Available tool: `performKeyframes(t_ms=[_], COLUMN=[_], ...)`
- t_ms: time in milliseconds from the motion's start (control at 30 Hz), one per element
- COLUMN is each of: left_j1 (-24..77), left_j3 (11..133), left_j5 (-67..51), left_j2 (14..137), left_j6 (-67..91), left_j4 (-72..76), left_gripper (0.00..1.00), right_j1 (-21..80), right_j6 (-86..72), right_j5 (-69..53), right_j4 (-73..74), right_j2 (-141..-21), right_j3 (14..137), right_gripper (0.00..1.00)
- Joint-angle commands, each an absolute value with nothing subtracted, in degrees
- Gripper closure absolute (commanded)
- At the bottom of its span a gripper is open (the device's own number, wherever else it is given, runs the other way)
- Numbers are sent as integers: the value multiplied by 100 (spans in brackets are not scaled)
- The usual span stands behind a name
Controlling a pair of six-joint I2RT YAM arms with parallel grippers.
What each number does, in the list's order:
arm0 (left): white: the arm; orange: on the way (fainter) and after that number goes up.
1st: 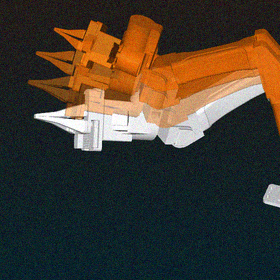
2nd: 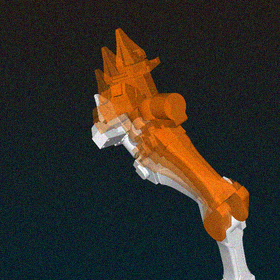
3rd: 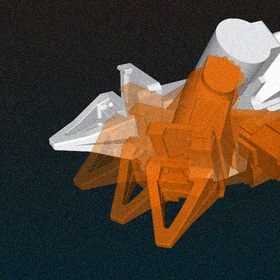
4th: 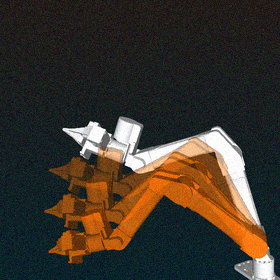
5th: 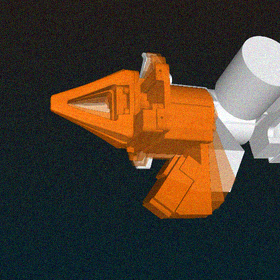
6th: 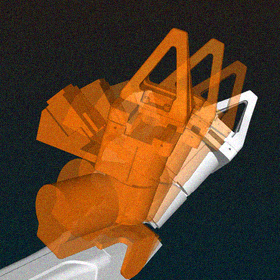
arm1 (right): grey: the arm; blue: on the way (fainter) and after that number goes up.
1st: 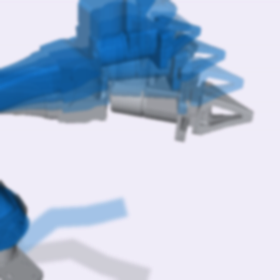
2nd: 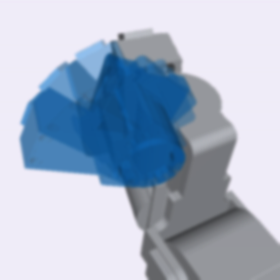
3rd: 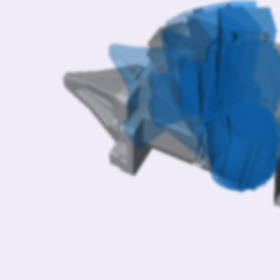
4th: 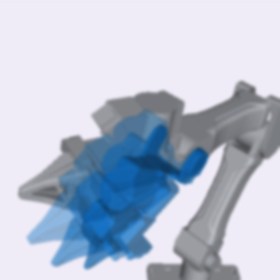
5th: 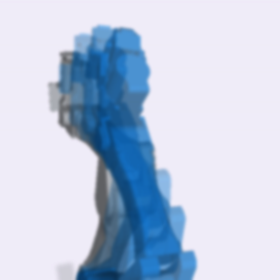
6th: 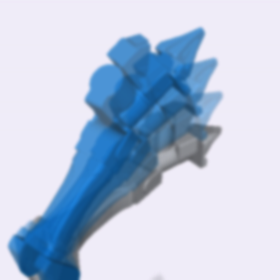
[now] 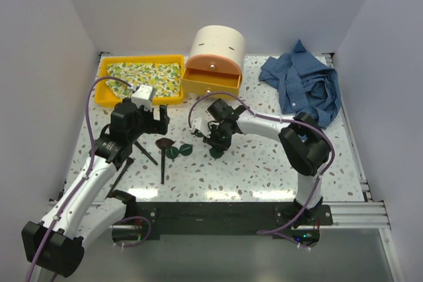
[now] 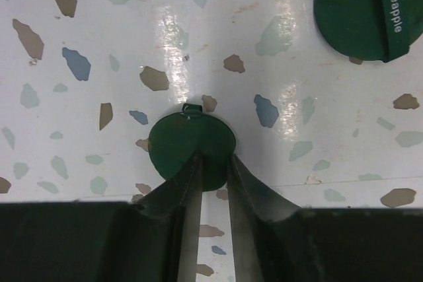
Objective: Organize the makeup
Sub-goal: Pick up the makeup tool from the center of the board.
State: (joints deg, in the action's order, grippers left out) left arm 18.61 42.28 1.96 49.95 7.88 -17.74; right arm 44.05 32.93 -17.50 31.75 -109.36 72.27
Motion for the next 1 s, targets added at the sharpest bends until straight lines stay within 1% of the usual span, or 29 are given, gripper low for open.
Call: performKeyframes(t_ms=[0, 33, 67, 267, 467, 567, 600, 700, 967], left_j1=[1846, 1846, 1846, 1837, 1846, 1846, 1846, 1846, 1837], left_j3=[4192, 4192, 4192, 4192, 4192, 4192, 4192, 4192, 4192], left_j5=[246, 246, 246, 246, 229, 220, 228, 237, 255], left_j2=[4887, 4887, 4887, 4869, 4896, 4904, 4904, 4887, 4887], left_j6=[729, 729, 729, 729, 729, 729, 729, 729, 729], left_j4=[-1644, -1644, -1644, -1643, -1635, -1635, -1635, -1635, -1626], left_gripper=[0, 0, 0, 0, 0, 0, 0, 0, 0], right_j1=[4482, 4474, 4474, 4421, 4035, 3938, 3920, 3841, 3744], right_j6=[3305, 3313, 3348, 3656, 4078, 4087, 4096, 4131, 3788], right_j5=[-1600, -1582, -1573, -1337, -1064, -442, -74, 219, 931], right_j4=[3243, 3252, 3261, 3471, 3551, 2929, 2466, 1874, 1284], right_j2=[-10890, -10855, -10811, -10258, -9423, -9097, -9036, -8912, -9342], right_j3=[7075, 7049, 7031, 7233, 7778, 7796, 7778, 7839, 8709], right_gripper=[93, 98, 100, 100, 100, 100, 100, 100, 100])
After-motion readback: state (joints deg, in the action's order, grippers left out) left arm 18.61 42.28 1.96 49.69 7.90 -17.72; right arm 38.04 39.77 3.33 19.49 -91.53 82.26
